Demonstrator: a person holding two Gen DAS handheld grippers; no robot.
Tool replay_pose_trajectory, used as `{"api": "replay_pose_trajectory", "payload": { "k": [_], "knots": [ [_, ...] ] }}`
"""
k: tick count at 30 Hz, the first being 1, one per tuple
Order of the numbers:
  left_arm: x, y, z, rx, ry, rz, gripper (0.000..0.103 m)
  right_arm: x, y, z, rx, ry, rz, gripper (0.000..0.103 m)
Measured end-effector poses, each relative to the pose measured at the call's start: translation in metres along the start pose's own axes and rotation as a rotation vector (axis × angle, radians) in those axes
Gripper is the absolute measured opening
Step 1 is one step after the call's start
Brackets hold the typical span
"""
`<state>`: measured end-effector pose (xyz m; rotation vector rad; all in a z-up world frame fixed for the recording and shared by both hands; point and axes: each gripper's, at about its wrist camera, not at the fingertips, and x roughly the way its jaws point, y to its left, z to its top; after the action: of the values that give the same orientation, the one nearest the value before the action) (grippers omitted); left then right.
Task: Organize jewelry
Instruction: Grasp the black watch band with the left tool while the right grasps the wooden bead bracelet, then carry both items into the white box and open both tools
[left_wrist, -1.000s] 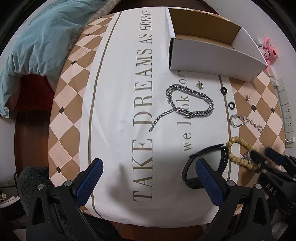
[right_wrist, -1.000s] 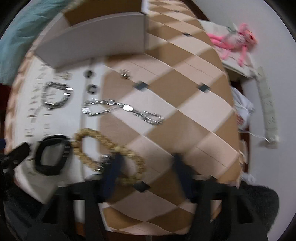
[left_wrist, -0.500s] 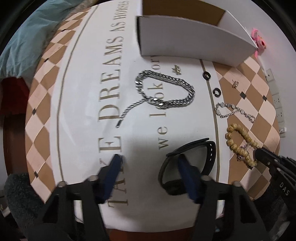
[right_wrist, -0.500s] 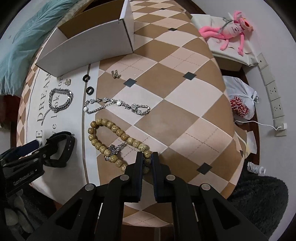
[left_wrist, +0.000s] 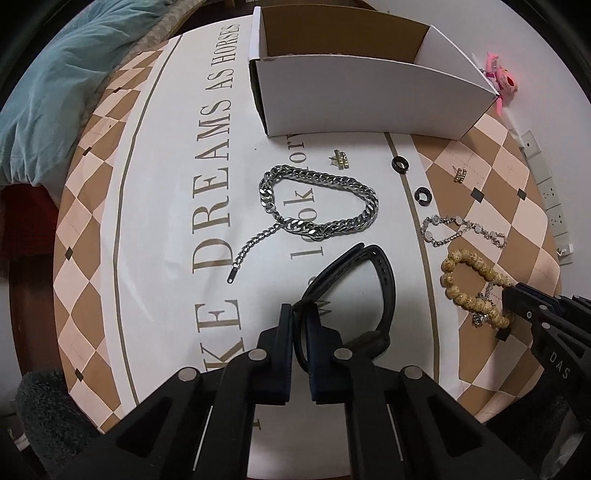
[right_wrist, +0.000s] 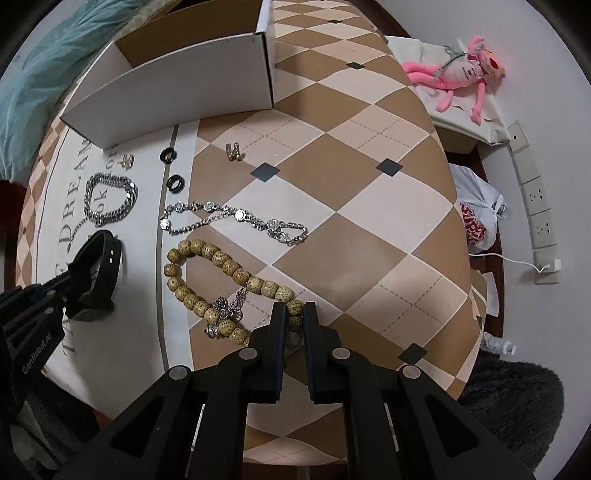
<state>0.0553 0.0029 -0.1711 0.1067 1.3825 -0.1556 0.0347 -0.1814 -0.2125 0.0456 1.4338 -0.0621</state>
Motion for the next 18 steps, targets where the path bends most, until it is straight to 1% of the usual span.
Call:
{"api": "replay_pose_trajectory", "payload": {
  "k": [3, 6, 10, 14, 15, 16, 18],
  "knots": [
    [-0.006, 0.010, 0.002, -0.006, -0.014, -0.004, 0.003, -0.005, -0.007, -0.001, 0.053, -0.003, 0.067, 0.009],
    [-0.019, 0.015, 0.003, -0.028, -0.034, -0.029, 0.003, -0.021, -0.007, -0.003, 0.072, -0.034, 0.117, 0.009],
    [-0.046, 0.016, 0.005, -0.037, -0.077, -0.072, 0.003, -0.048, -0.002, -0.002, 0.067, -0.082, 0.177, 0.009],
    [-0.065, 0.021, 0.013, -0.037, -0.117, -0.103, 0.003, -0.075, 0.002, 0.008, 0.053, -0.136, 0.225, 0.009],
    [-0.065, 0.020, 0.018, -0.045, -0.118, -0.122, 0.003, -0.082, 0.005, 0.012, 0.045, -0.152, 0.231, 0.009],
    [-0.066, 0.025, 0.020, -0.064, -0.119, -0.158, 0.003, -0.089, 0.006, 0.015, 0.041, -0.166, 0.238, 0.009],
    [-0.063, 0.031, 0.025, -0.112, -0.112, -0.203, 0.006, -0.095, 0.008, 0.021, 0.033, -0.177, 0.246, 0.009]
  ]
}}
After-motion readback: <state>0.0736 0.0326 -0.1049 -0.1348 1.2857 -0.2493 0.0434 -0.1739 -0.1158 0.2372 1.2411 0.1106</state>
